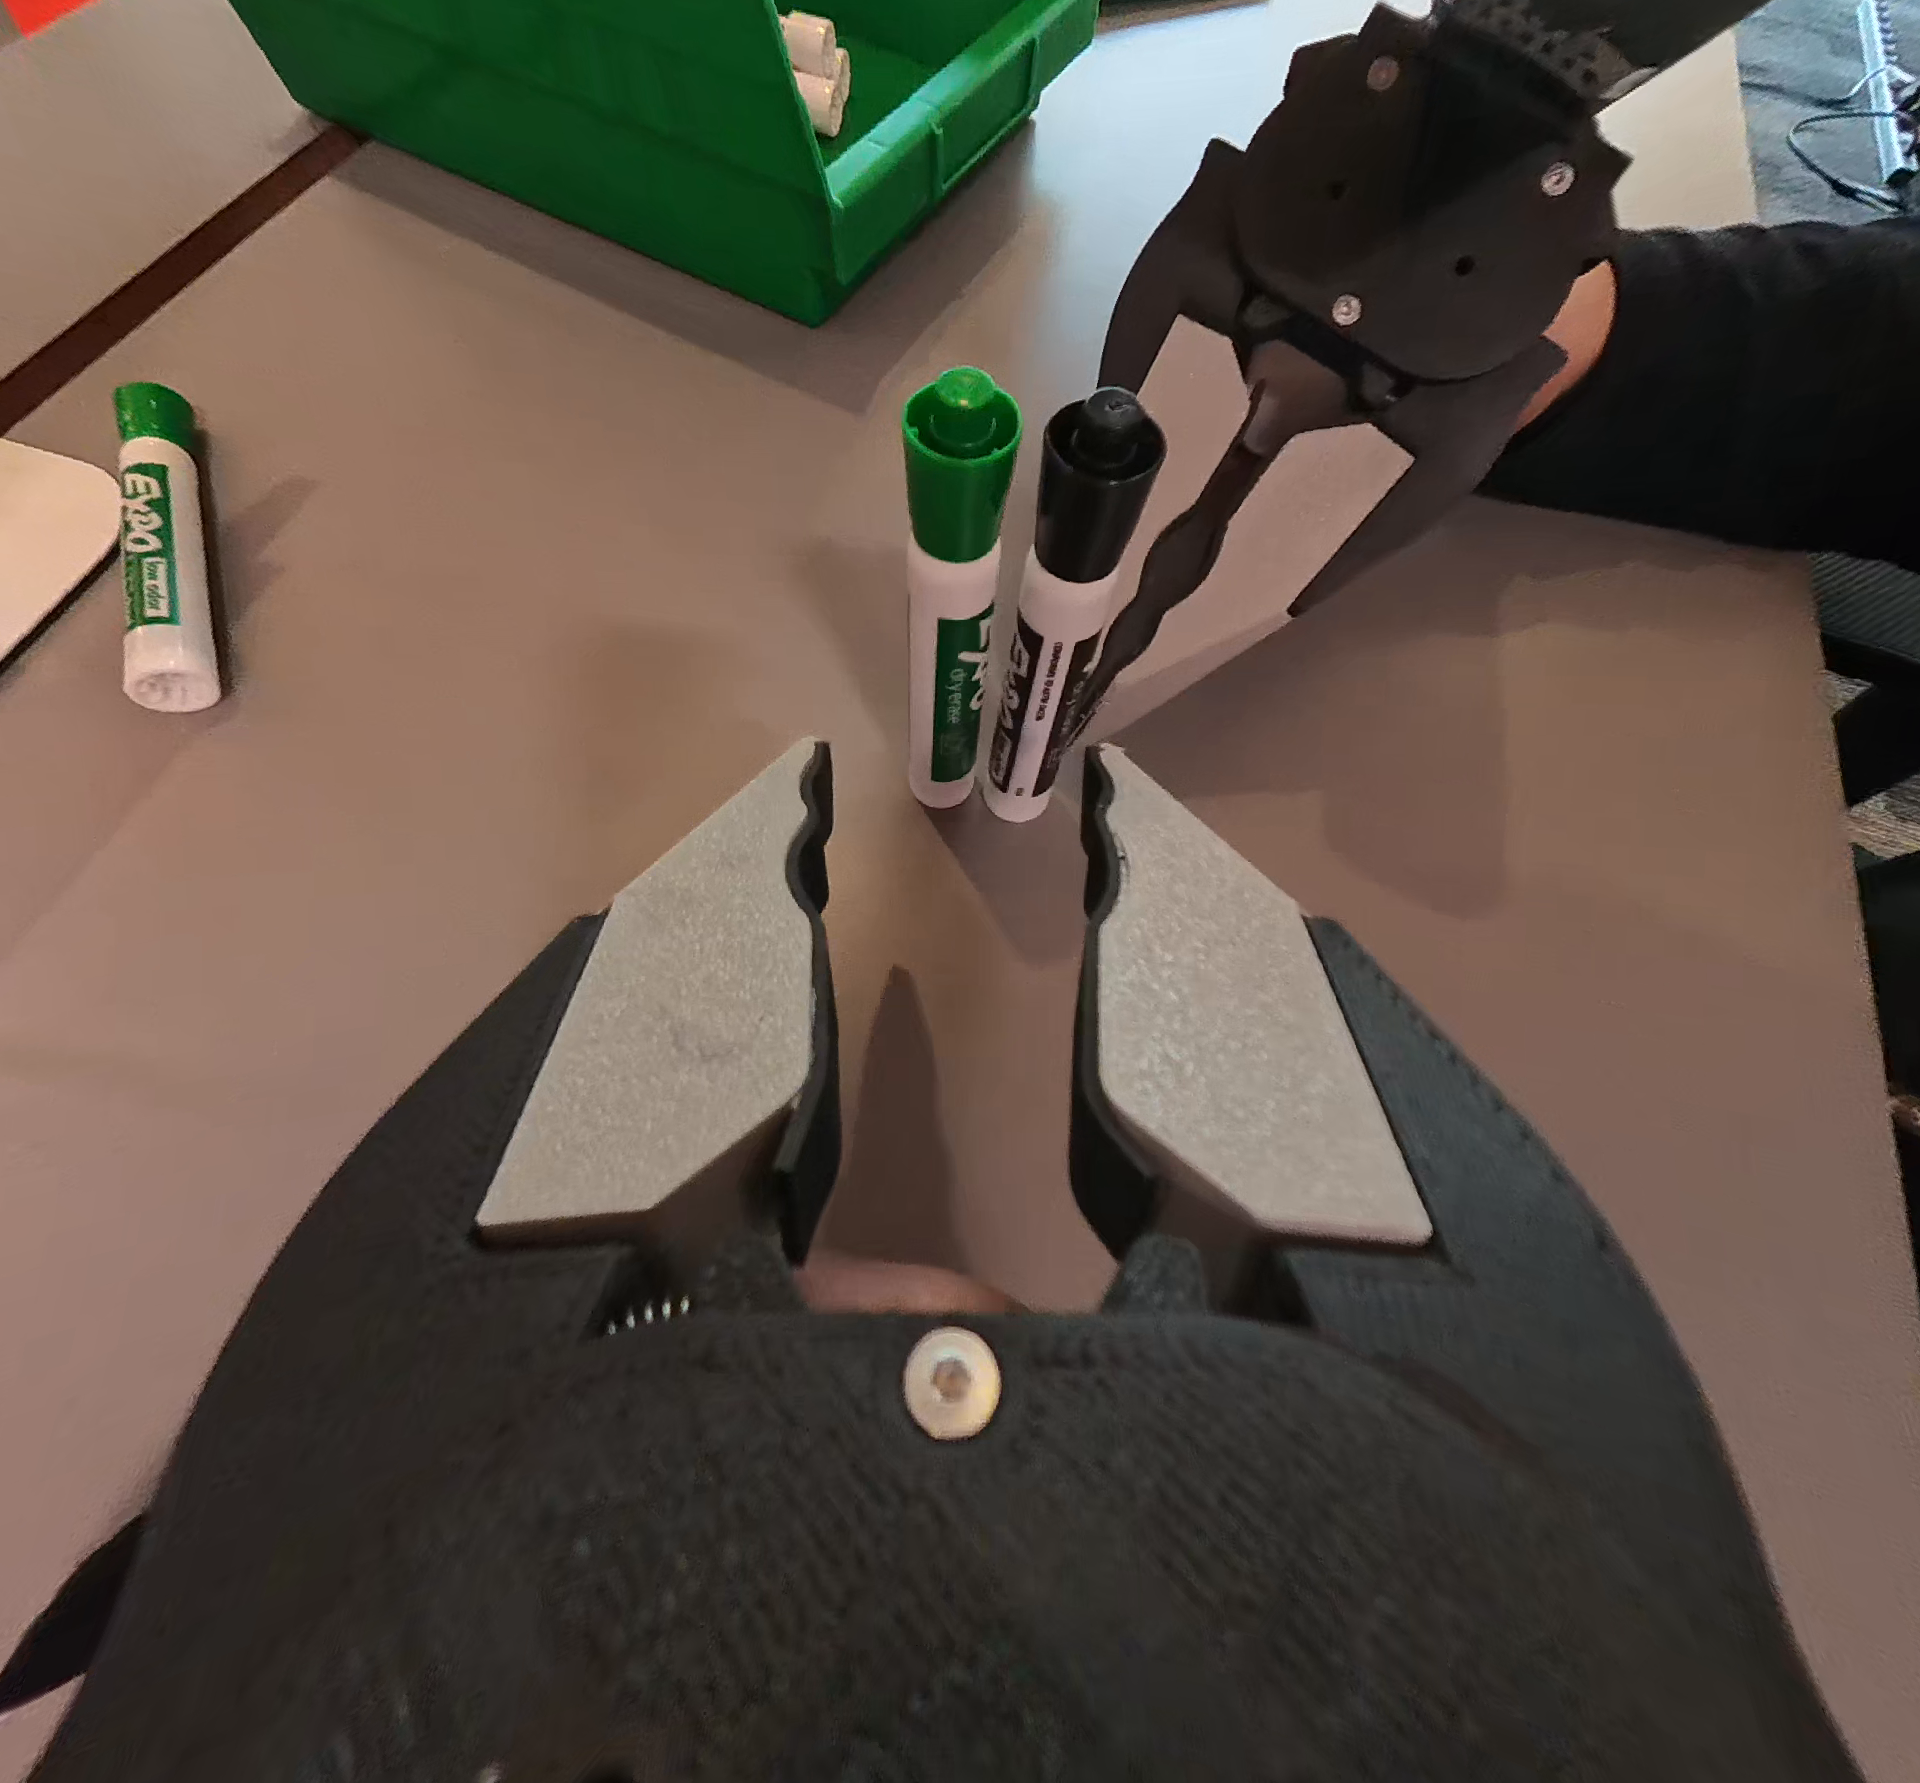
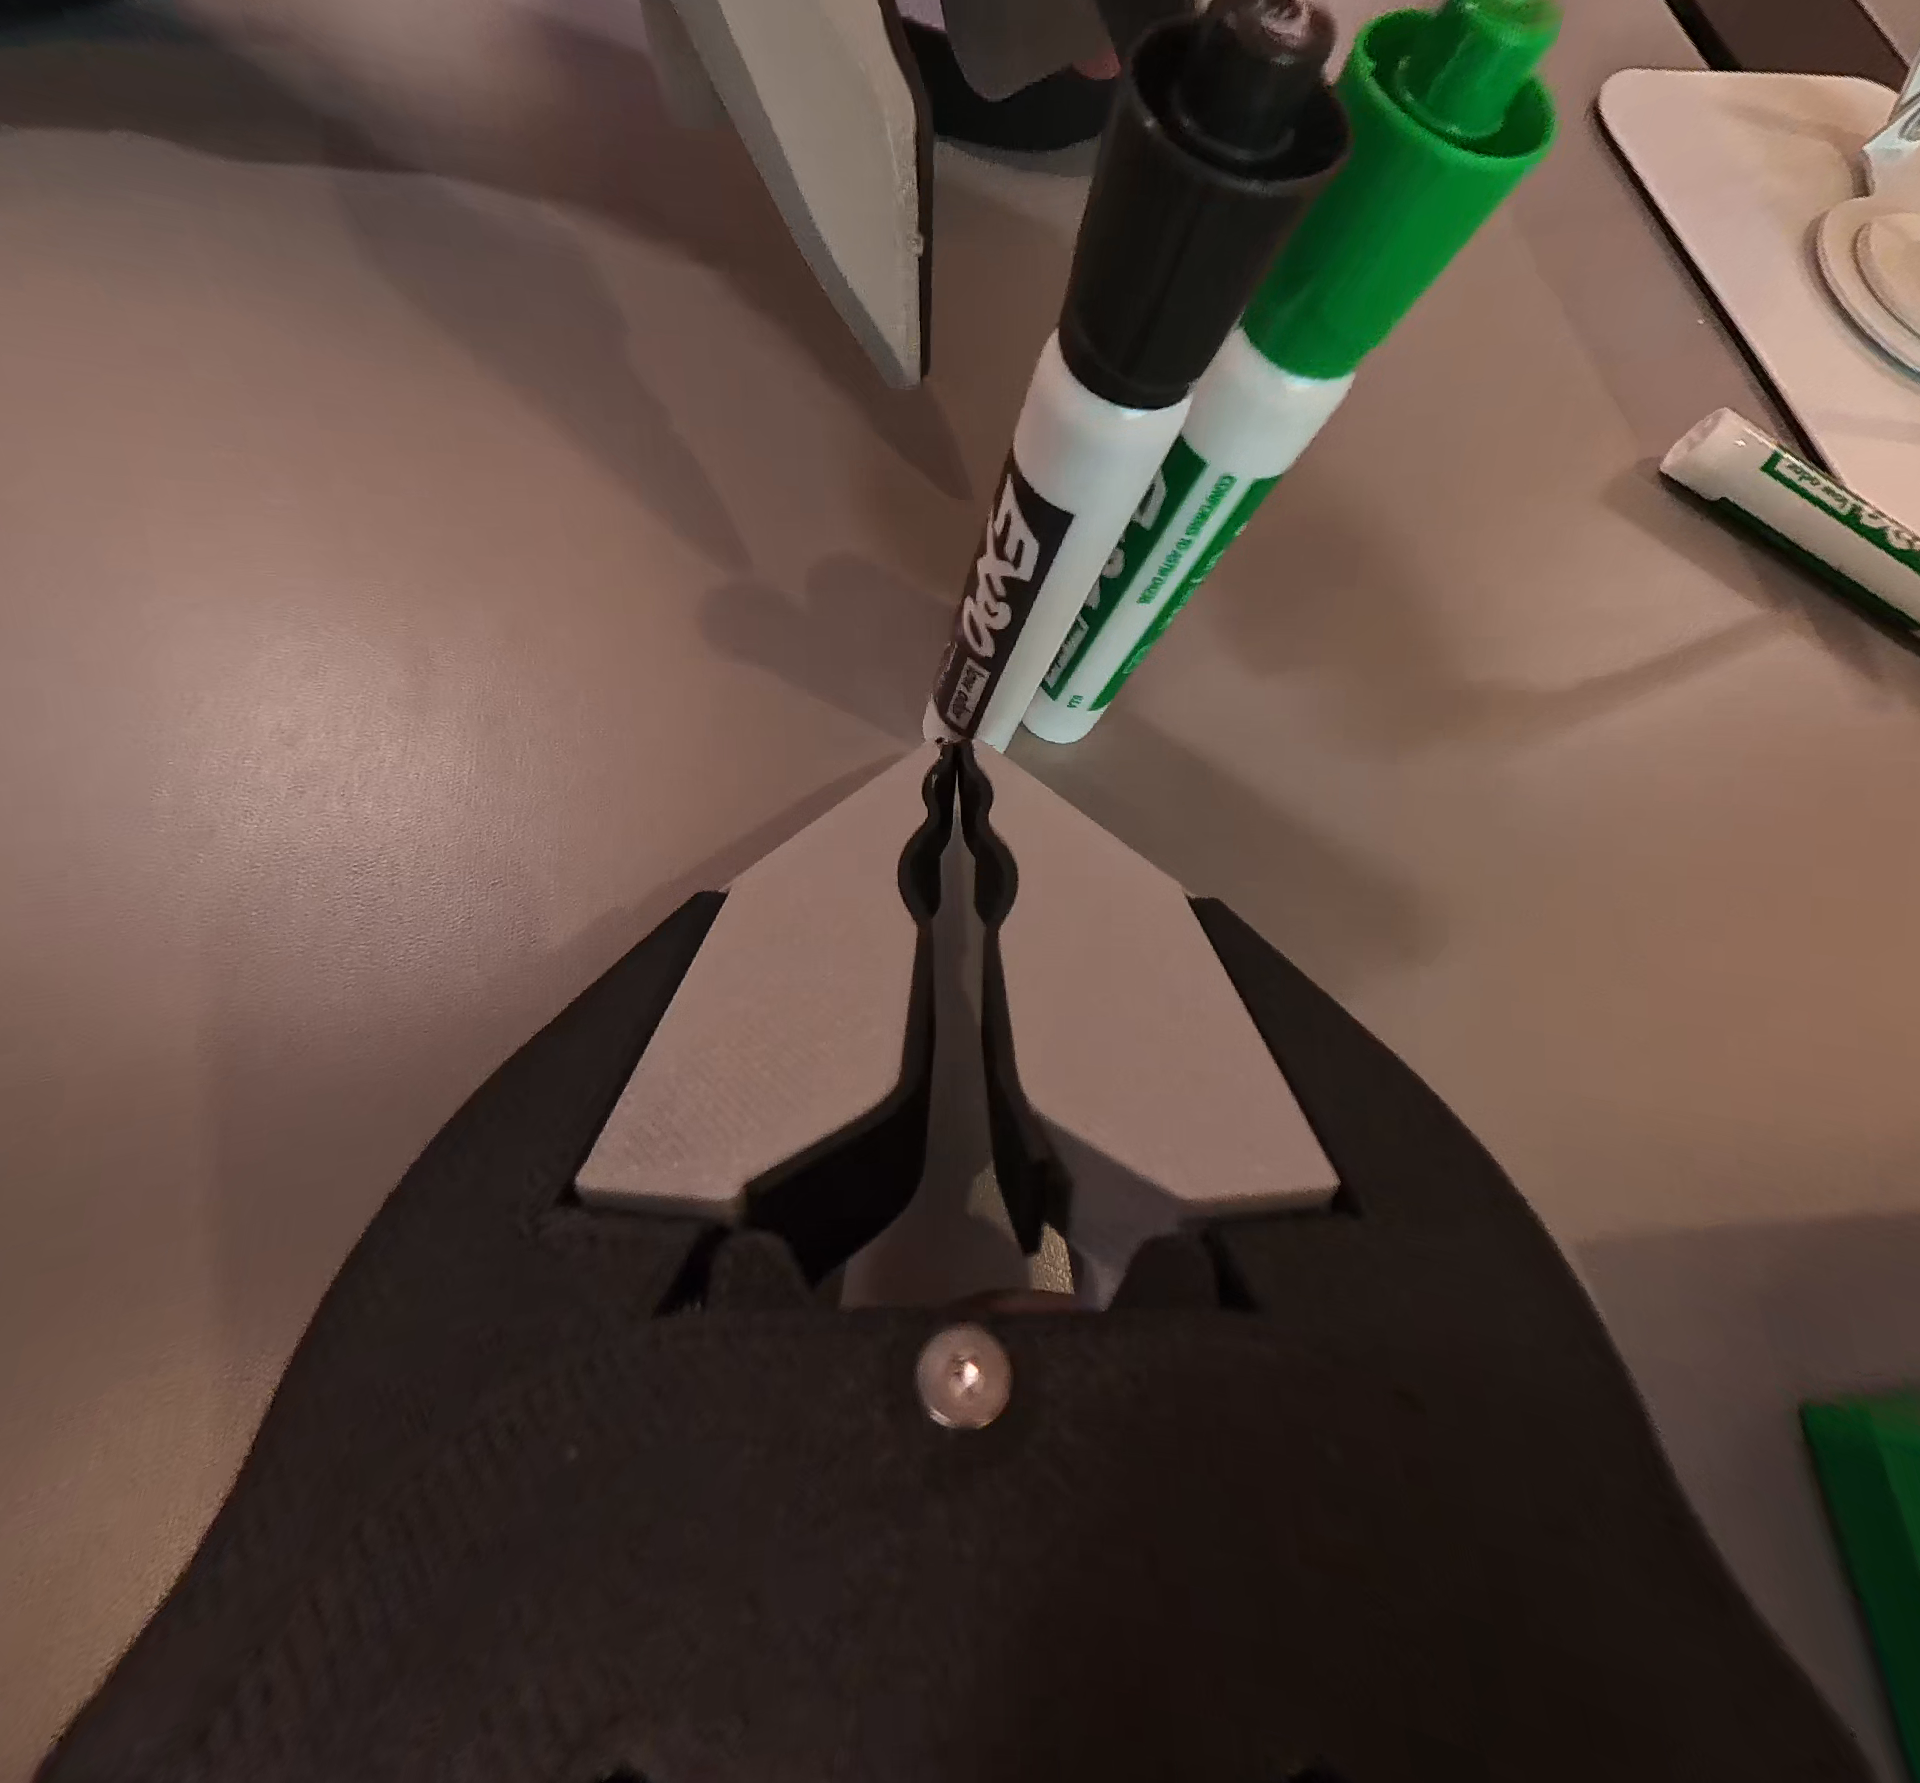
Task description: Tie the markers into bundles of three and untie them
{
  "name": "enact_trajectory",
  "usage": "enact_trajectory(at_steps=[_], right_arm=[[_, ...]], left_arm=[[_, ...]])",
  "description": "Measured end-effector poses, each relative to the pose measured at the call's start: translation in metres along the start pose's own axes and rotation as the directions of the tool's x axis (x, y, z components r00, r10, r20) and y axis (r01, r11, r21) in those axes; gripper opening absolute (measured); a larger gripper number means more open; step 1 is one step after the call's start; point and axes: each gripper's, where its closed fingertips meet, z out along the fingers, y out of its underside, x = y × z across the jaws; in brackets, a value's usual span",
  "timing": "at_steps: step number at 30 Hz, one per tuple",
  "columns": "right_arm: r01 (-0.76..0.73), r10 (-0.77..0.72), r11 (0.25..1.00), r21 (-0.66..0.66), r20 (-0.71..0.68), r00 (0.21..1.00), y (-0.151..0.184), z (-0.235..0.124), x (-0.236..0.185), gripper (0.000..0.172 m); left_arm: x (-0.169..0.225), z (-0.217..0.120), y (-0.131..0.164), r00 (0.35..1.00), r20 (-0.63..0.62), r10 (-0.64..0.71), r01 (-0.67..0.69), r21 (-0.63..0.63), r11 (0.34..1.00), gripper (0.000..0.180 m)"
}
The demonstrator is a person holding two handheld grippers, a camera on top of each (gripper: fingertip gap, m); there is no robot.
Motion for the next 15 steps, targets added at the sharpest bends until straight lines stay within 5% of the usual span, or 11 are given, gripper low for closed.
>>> enact_trajectory(at_steps=[15], right_arm=[[0.019,-0.018,1.0,-0.024,0.004,1.0,0.0016,0.0044,-0.0017,0.0]], left_arm=[[0.0087,0.0116,0.0008,0.999,-0.025,0.025,-0.026,-0.005,1.0,0.05]])
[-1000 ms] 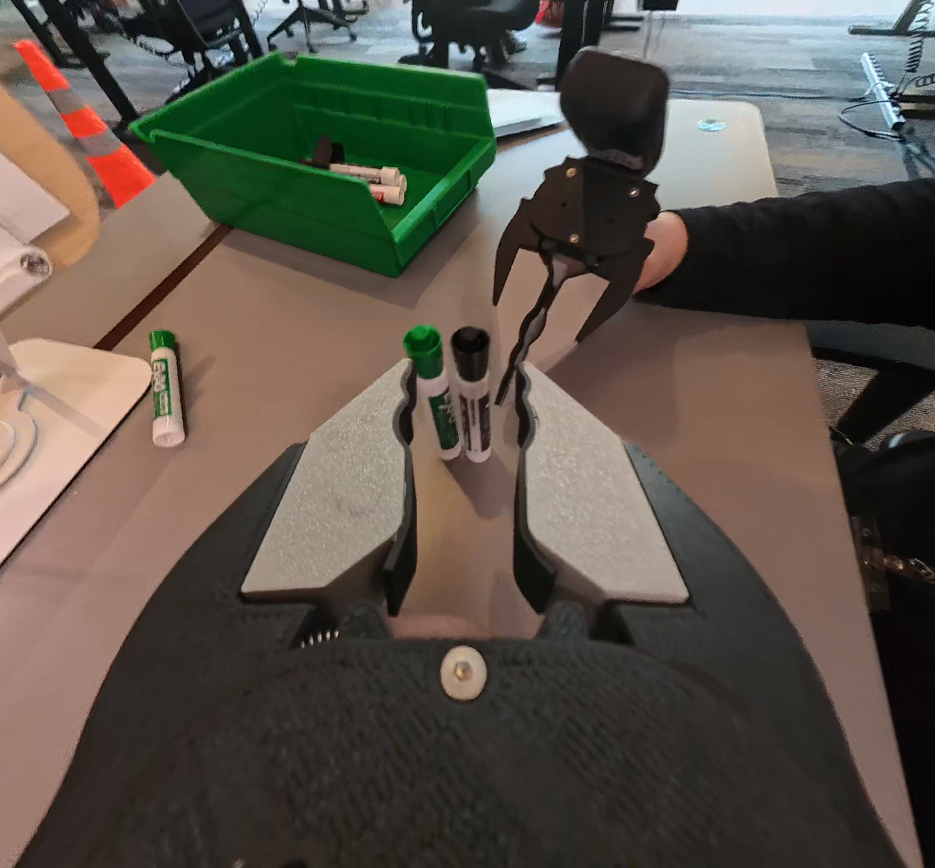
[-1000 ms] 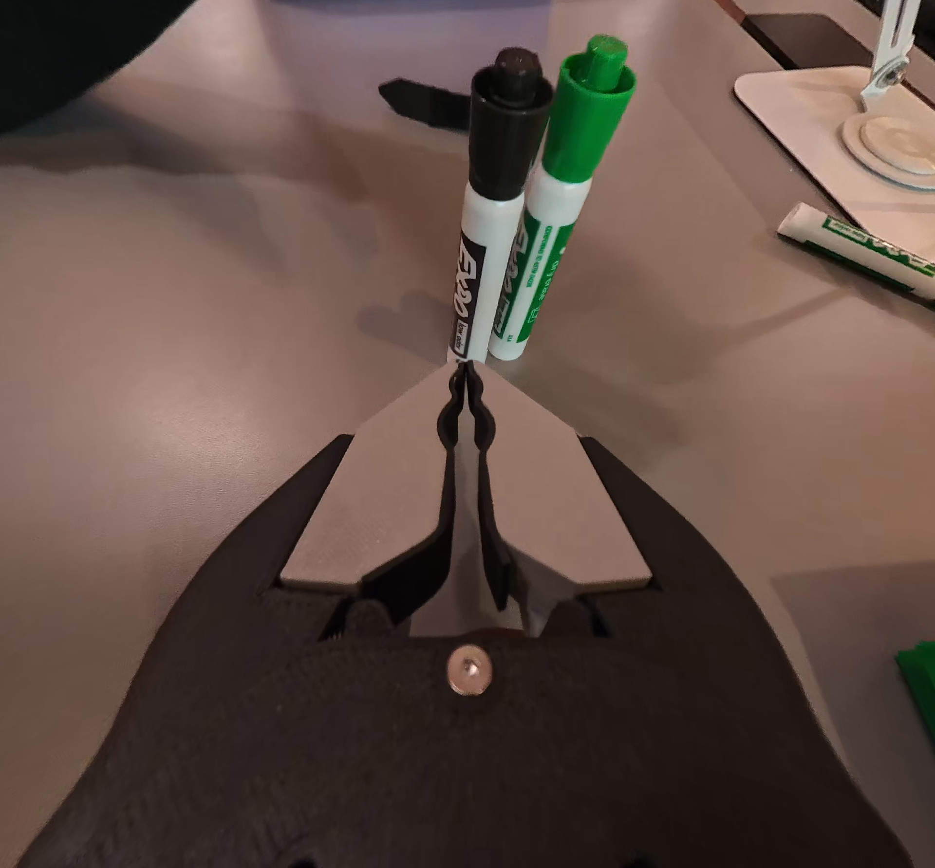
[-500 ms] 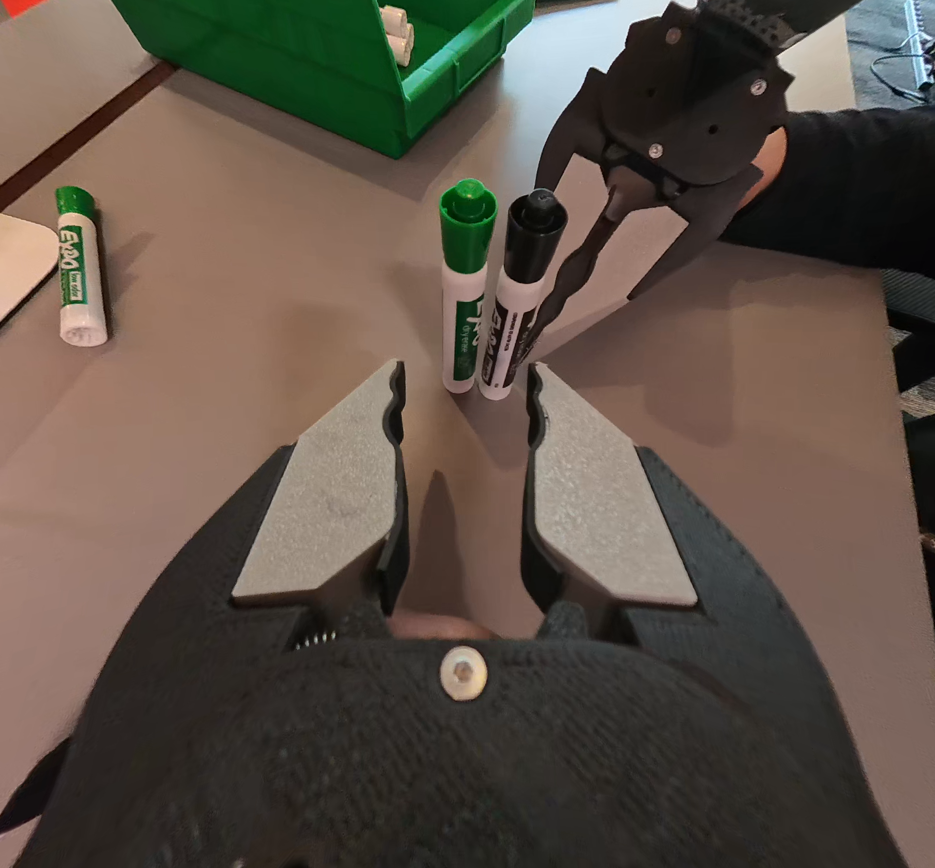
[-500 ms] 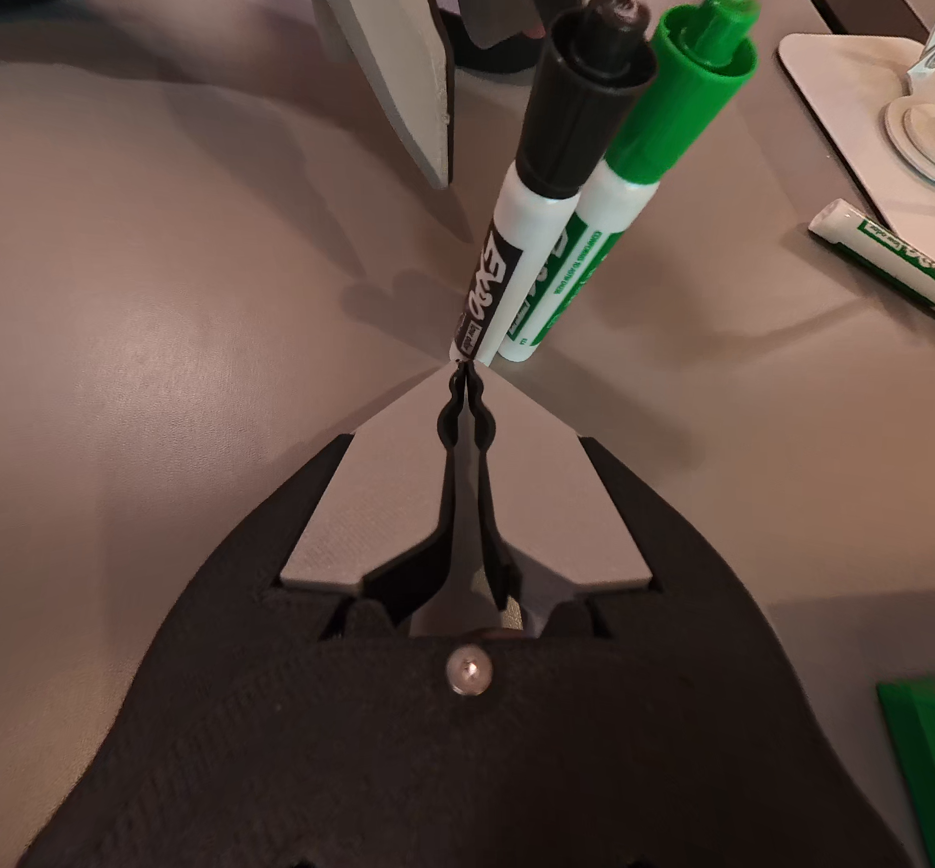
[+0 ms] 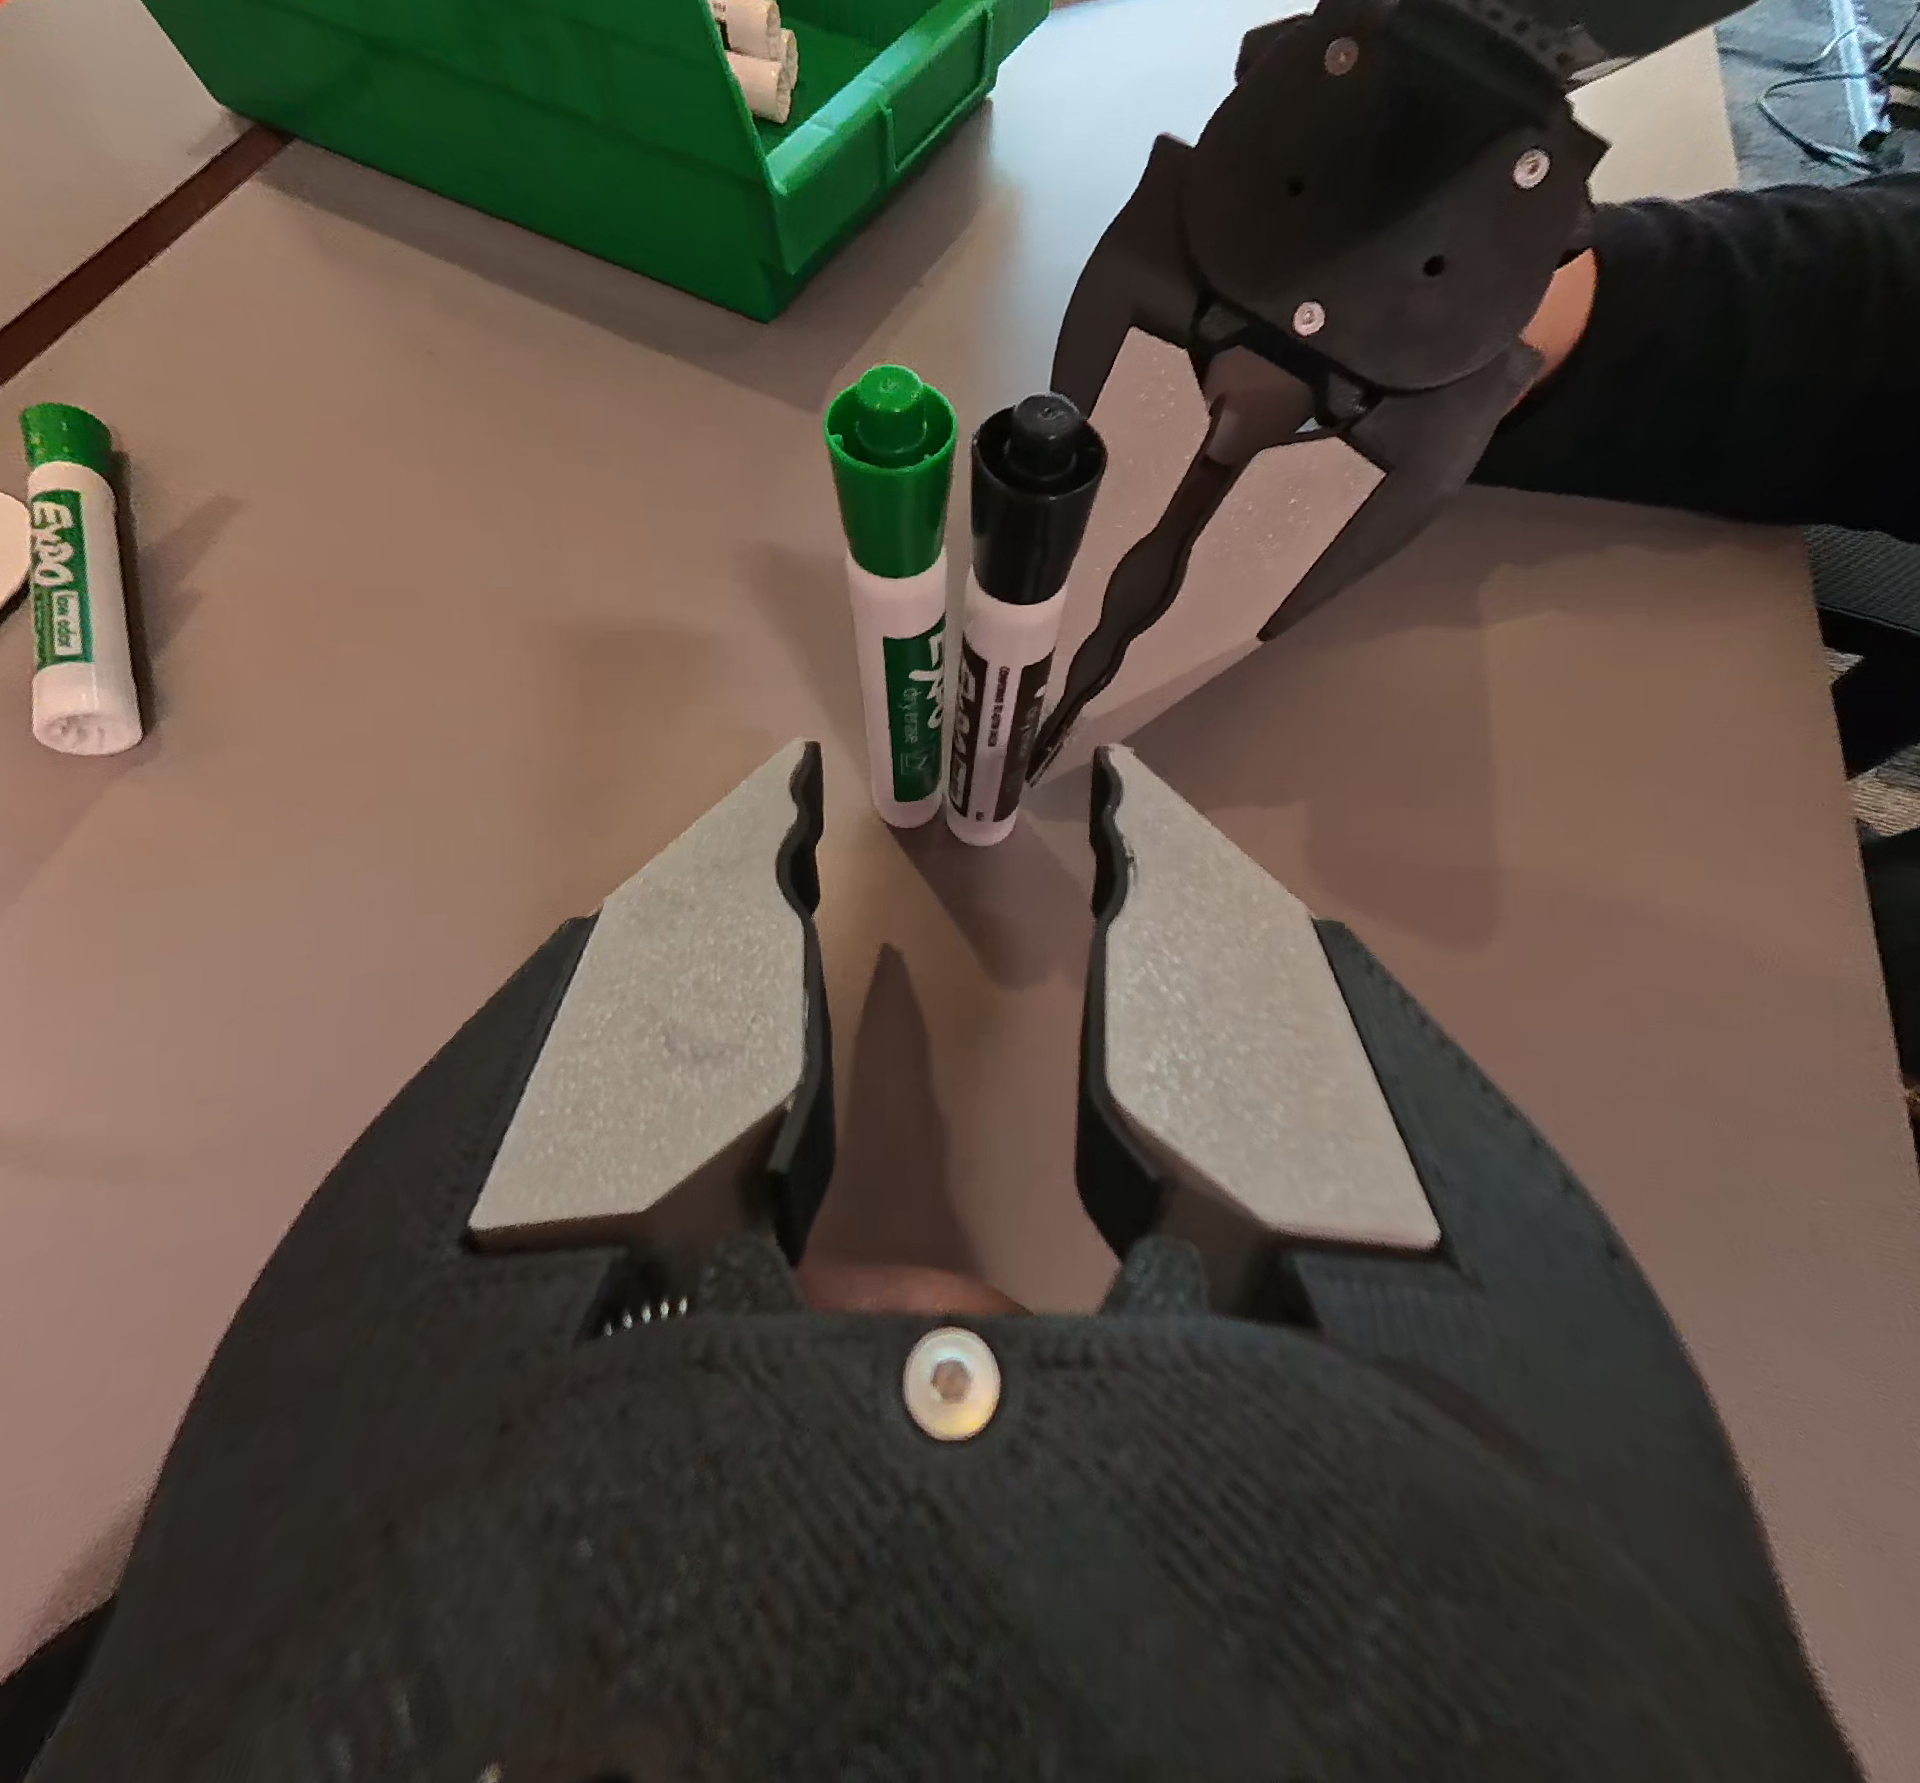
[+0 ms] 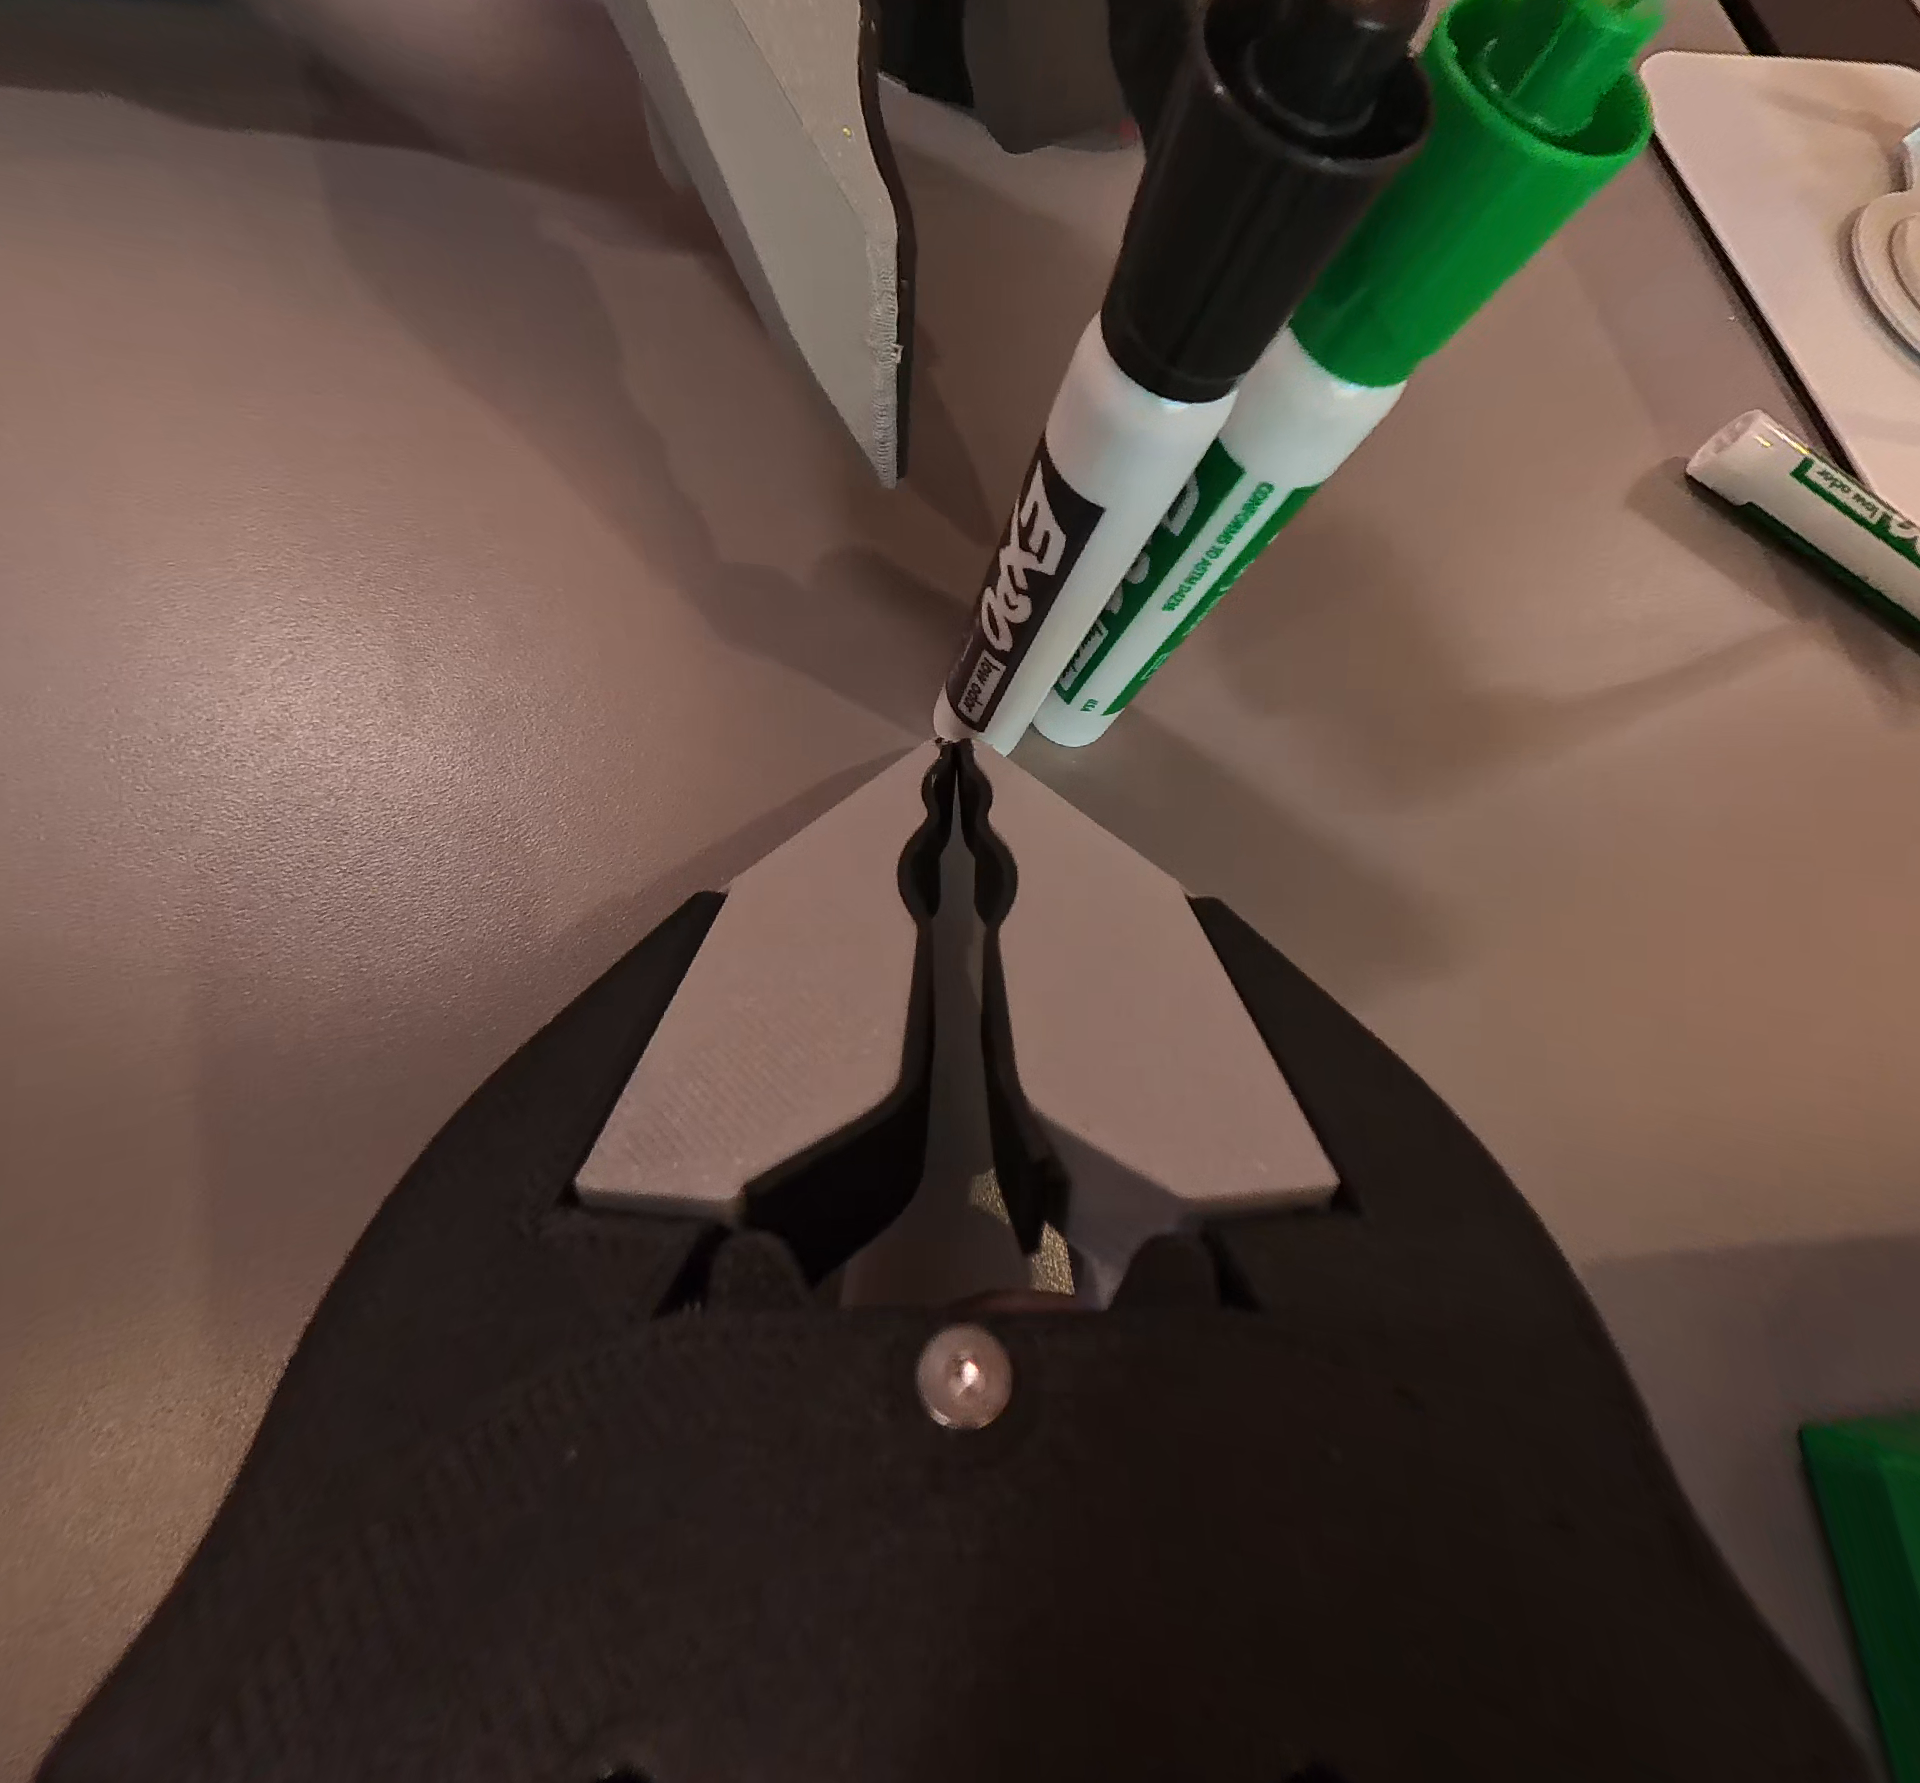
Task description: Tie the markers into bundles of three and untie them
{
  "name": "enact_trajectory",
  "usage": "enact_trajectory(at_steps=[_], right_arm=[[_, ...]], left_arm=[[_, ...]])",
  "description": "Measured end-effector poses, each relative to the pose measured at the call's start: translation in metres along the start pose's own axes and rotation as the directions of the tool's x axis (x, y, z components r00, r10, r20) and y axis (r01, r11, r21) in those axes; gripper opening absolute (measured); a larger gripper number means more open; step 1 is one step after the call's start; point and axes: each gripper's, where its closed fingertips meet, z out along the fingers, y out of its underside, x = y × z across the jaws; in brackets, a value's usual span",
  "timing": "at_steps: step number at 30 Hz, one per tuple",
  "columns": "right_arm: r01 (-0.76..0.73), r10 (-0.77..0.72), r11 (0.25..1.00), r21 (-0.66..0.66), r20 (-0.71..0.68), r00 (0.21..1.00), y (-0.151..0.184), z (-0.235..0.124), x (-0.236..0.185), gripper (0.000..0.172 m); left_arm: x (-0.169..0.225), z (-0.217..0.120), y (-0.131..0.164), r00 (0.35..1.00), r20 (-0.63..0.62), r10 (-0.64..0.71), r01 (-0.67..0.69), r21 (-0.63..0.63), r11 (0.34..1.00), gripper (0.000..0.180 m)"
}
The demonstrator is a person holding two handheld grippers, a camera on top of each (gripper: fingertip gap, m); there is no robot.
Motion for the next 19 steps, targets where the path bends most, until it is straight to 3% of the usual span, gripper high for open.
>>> enact_trajectory(at_steps=[19], right_arm=[[-0.002,0.002,0.999,0.04,0.004,1.0,-0.005,-0.004,-0.001,0.0]], left_arm=[[0.008,0.011,-0.024,0.99,-0.027,0.142,-0.131,0.24,0.962,0.055]])
